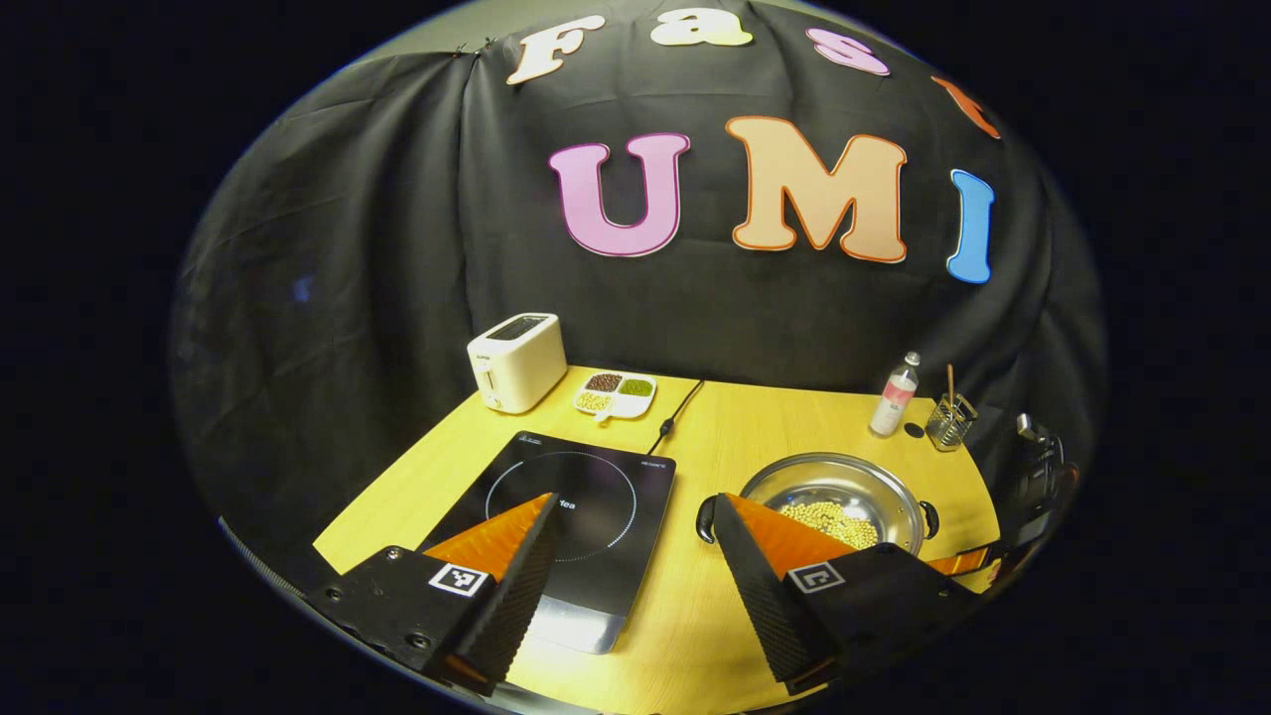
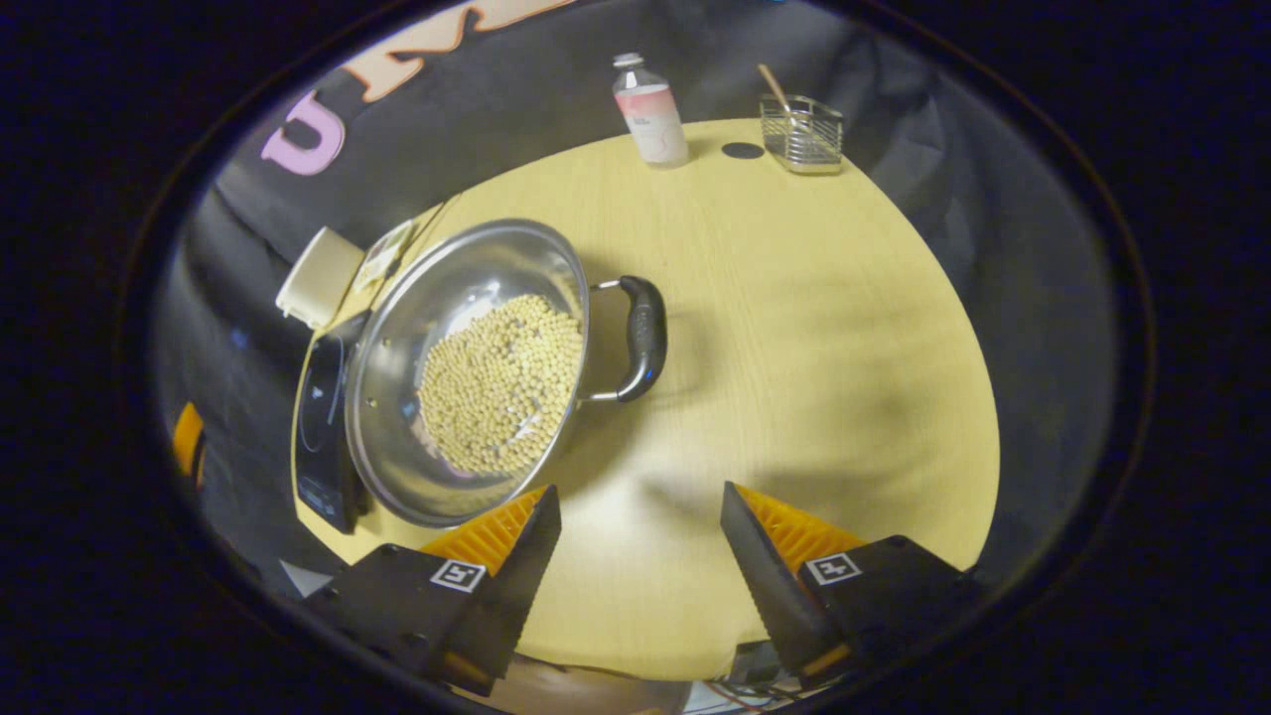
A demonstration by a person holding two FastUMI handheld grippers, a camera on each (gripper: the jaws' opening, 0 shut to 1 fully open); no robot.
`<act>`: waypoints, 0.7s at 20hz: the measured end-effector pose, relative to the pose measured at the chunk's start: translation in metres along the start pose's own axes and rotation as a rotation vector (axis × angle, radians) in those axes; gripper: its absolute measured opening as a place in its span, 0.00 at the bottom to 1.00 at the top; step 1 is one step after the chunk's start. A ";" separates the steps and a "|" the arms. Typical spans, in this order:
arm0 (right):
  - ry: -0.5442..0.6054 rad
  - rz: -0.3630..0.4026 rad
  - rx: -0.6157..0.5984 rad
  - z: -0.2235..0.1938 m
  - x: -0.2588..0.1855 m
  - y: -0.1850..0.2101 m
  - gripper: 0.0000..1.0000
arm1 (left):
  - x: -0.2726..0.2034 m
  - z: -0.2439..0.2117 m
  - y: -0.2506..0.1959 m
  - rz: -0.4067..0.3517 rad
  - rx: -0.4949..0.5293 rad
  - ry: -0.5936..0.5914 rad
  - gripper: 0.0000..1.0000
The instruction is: First push the handle of the pot to place it horizontally, then grasp the pot with both hands and set it on the induction cooktop.
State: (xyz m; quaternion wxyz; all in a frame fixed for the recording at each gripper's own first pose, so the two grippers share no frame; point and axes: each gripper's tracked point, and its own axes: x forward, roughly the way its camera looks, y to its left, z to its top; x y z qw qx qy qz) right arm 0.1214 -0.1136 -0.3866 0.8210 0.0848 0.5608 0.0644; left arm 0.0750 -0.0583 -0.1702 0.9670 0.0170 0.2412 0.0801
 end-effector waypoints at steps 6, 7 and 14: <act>-0.037 0.095 0.130 0.033 -0.022 0.014 0.93 | 0.034 0.000 -0.018 -0.084 0.000 0.041 0.94; -0.046 0.107 0.143 0.041 -0.023 0.017 0.93 | 0.041 -0.002 -0.023 -0.105 -0.006 0.057 0.93; -0.043 0.128 0.195 0.069 0.006 0.024 1.00 | 0.094 -0.030 -0.061 -0.193 -0.085 0.194 0.96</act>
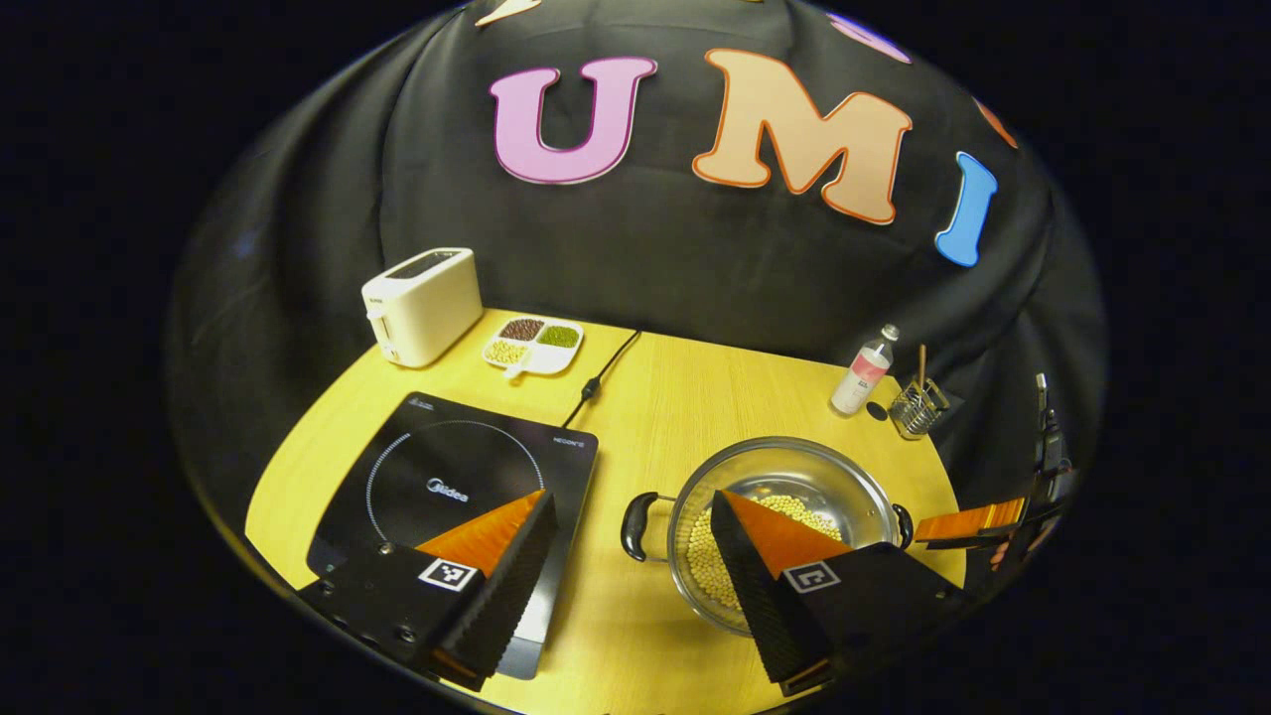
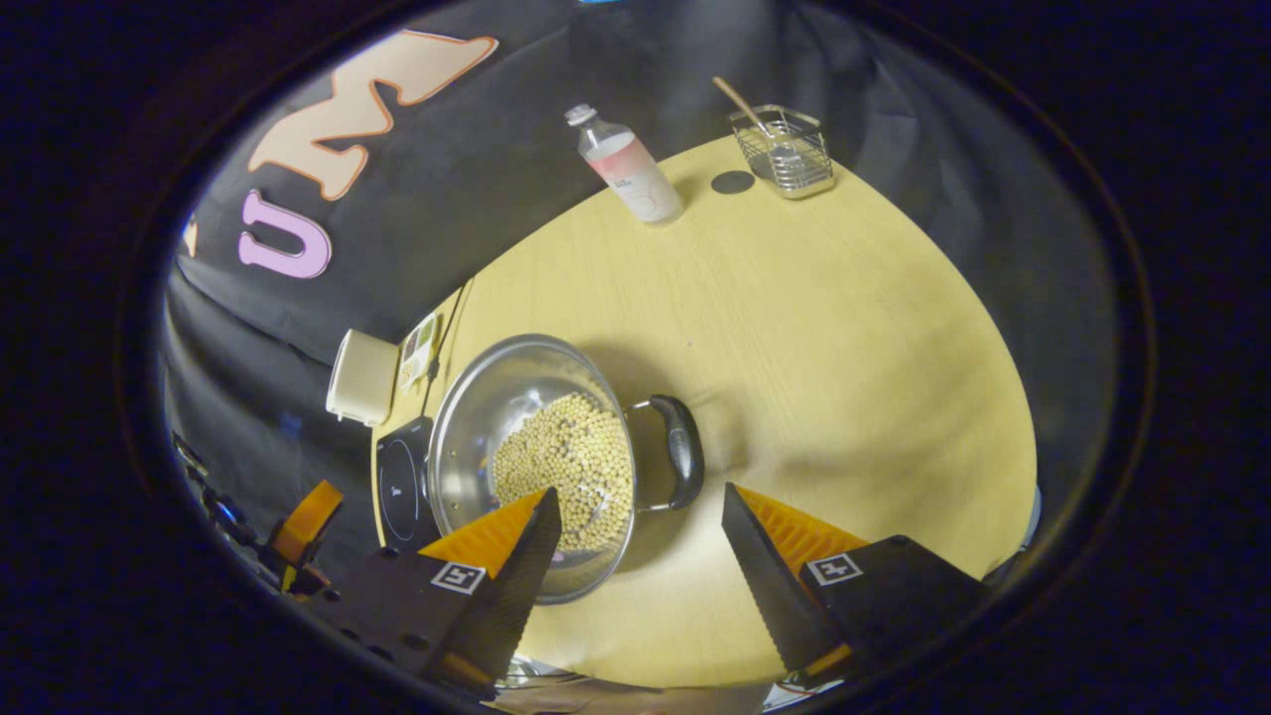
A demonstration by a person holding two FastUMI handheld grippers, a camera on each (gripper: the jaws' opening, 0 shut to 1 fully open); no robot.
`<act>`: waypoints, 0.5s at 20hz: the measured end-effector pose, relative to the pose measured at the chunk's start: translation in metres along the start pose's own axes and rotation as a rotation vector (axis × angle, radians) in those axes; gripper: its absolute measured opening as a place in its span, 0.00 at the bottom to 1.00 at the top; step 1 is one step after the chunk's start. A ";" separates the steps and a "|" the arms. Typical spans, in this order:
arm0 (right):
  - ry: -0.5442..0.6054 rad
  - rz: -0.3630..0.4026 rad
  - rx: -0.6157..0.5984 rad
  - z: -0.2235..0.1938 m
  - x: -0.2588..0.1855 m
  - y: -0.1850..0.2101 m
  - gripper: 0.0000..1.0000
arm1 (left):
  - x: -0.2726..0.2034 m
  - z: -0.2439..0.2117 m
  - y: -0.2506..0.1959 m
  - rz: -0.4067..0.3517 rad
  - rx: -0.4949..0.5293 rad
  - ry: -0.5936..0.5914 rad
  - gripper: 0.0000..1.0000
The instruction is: First push the handle of the pot to place it horizontally, then grasp the pot with both hands and set it on the induction cooktop.
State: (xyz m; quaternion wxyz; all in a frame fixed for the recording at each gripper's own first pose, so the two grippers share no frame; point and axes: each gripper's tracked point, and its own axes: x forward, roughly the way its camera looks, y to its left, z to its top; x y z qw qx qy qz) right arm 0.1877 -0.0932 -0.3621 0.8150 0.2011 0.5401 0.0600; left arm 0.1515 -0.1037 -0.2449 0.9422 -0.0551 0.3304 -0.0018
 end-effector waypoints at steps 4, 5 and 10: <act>0.037 -0.019 0.026 0.005 0.028 -0.009 0.92 | 0.033 -0.023 0.008 -0.001 -0.020 0.112 0.96; 0.051 -0.020 0.031 0.005 0.035 -0.009 0.92 | 0.041 -0.027 0.011 0.003 -0.024 0.137 0.96; 0.114 -0.020 0.038 0.000 0.062 -0.012 1.00 | 0.072 -0.052 0.007 -0.041 -0.037 0.265 0.96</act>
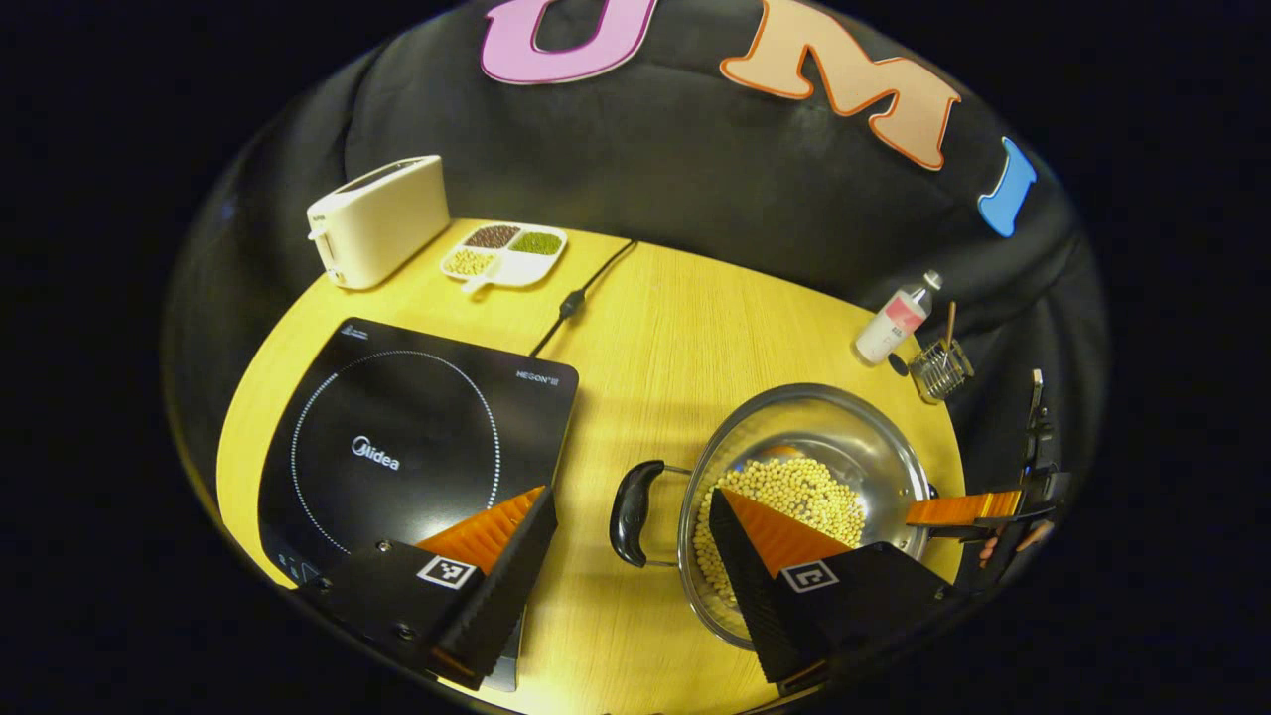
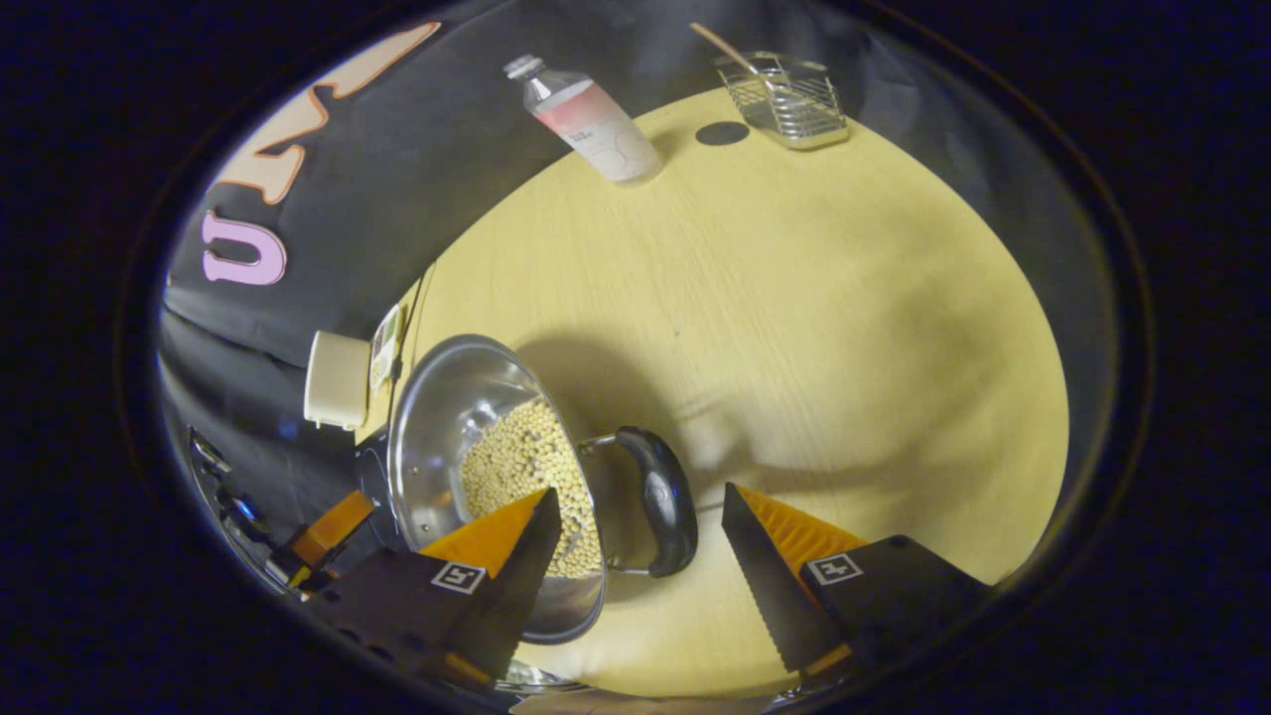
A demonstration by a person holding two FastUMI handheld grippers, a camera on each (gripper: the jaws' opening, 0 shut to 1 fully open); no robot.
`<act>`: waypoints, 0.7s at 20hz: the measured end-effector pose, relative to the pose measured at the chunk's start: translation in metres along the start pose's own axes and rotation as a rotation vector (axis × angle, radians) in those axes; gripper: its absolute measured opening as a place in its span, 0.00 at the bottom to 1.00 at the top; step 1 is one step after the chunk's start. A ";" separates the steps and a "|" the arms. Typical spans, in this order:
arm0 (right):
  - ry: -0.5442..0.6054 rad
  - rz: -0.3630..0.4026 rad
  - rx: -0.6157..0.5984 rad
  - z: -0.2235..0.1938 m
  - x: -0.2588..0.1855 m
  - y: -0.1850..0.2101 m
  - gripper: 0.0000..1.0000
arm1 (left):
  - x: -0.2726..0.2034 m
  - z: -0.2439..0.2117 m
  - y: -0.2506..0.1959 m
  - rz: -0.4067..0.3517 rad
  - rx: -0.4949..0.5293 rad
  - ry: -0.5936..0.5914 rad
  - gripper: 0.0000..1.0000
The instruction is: First push the handle of the pot to place it horizontally, then grasp the pot with both hands and set it on the induction cooktop.
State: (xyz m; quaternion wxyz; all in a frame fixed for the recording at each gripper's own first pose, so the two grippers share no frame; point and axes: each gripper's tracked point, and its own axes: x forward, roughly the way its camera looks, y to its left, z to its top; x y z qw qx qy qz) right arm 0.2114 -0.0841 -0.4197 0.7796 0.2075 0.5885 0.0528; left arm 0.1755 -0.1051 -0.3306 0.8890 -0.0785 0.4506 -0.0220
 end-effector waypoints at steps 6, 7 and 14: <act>0.054 0.032 0.012 -0.001 0.019 0.004 0.99 | 0.028 -0.017 -0.006 -0.033 0.017 0.113 0.95; 0.057 0.032 0.010 0.000 0.022 0.004 0.98 | 0.032 -0.019 -0.007 -0.035 0.020 0.129 0.95; 0.069 0.046 0.004 -0.002 0.034 0.001 0.63 | 0.050 -0.035 -0.005 -0.013 0.075 0.220 0.74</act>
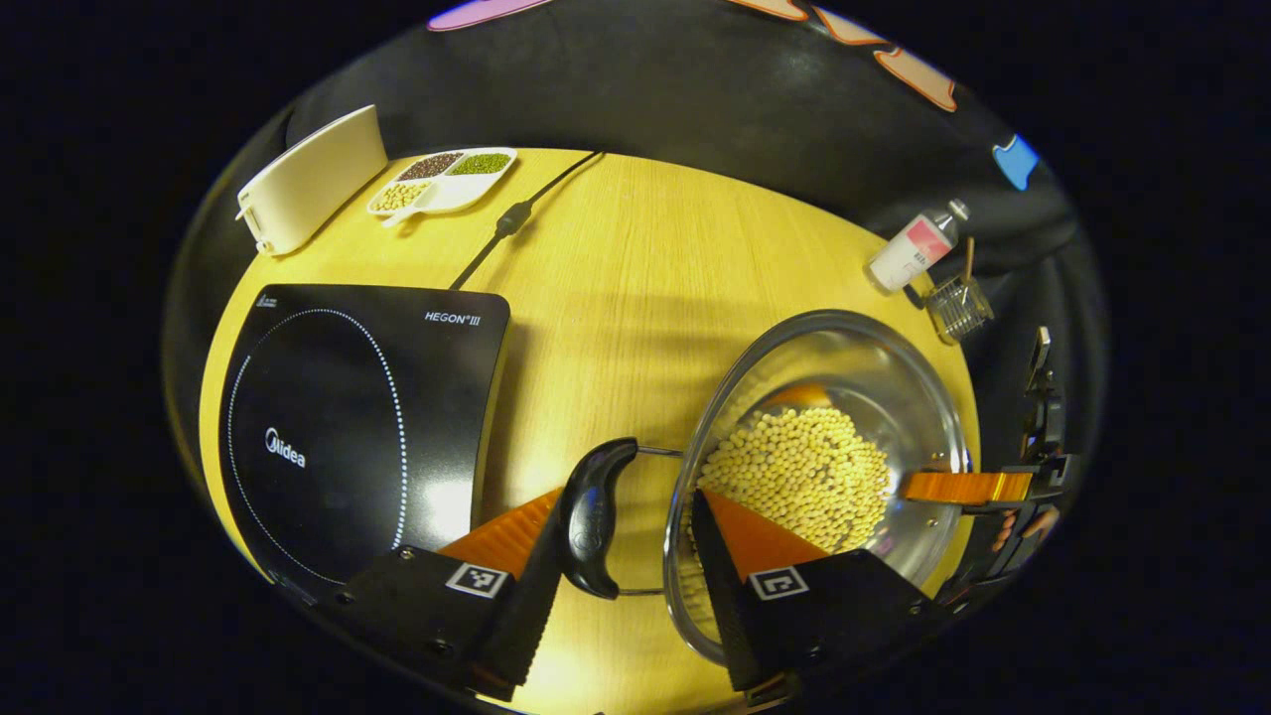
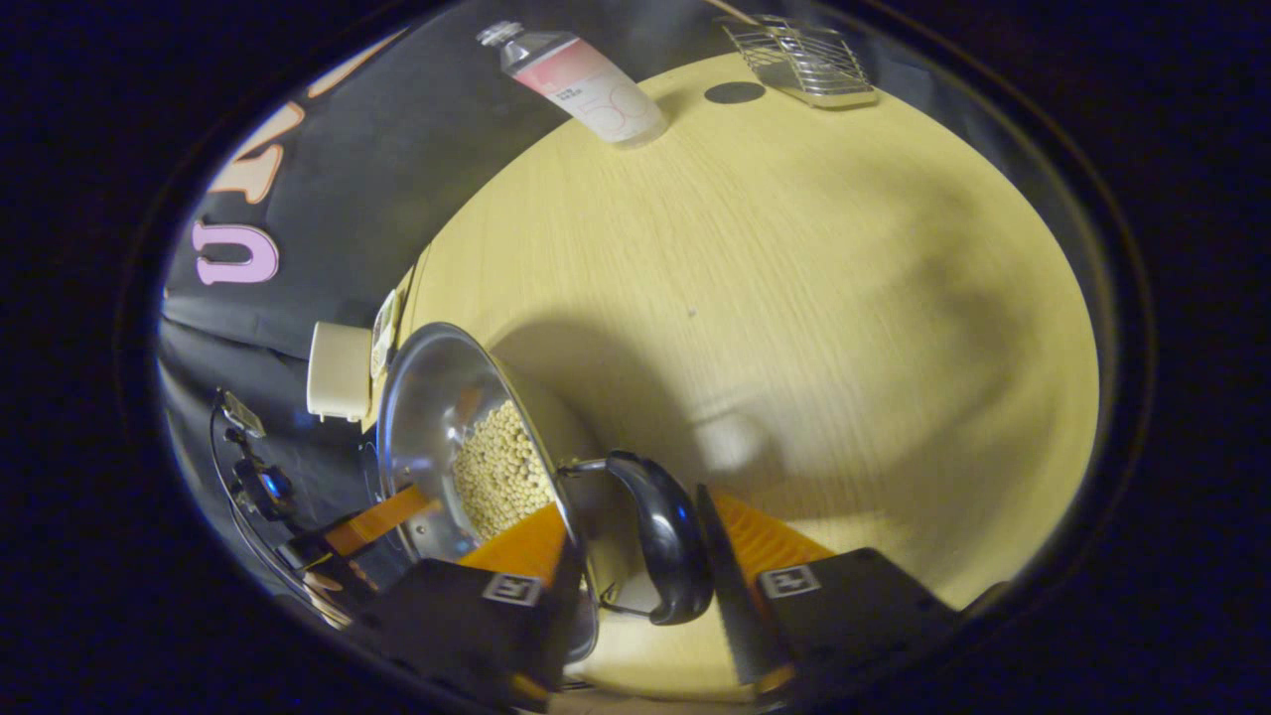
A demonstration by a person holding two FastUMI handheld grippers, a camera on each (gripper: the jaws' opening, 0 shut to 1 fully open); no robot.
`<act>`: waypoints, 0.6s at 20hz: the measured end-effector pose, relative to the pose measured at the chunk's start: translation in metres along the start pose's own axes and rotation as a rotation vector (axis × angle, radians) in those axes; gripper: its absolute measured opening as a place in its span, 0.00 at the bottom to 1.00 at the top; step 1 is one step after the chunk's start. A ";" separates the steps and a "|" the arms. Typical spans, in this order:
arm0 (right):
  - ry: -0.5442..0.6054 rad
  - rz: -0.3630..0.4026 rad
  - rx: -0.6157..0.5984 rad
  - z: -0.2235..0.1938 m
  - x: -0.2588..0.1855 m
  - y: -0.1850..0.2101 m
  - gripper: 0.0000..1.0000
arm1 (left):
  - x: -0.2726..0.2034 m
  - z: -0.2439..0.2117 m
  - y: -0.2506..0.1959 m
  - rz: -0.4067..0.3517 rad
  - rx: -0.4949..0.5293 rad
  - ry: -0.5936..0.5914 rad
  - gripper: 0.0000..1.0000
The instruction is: First push the handle of the pot to place it horizontally, then grasp the pot with both hands and set it on the induction cooktop.
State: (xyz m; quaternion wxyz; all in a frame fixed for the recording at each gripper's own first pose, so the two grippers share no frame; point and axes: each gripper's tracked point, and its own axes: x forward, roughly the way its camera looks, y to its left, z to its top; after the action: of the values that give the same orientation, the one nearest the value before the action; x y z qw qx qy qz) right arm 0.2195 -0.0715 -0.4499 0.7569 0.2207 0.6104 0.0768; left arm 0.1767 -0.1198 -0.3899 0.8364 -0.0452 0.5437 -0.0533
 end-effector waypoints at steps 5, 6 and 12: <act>-0.018 -0.001 -0.035 0.001 -0.001 0.000 0.50 | -0.002 0.001 -0.001 -0.006 0.013 0.001 0.66; -0.036 0.000 -0.045 0.003 -0.002 -0.001 0.50 | -0.002 0.000 -0.001 -0.007 -0.001 -0.002 0.64; -0.104 -0.003 -0.086 0.010 -0.011 0.000 0.46 | -0.007 -0.003 -0.005 -0.033 -0.032 -0.032 0.60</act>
State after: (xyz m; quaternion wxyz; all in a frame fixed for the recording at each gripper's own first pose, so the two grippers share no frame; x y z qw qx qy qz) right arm 0.2261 -0.0780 -0.4383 0.7963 0.1909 0.5669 0.0901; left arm 0.1711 -0.1235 -0.3842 0.8432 -0.0683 0.5301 -0.0574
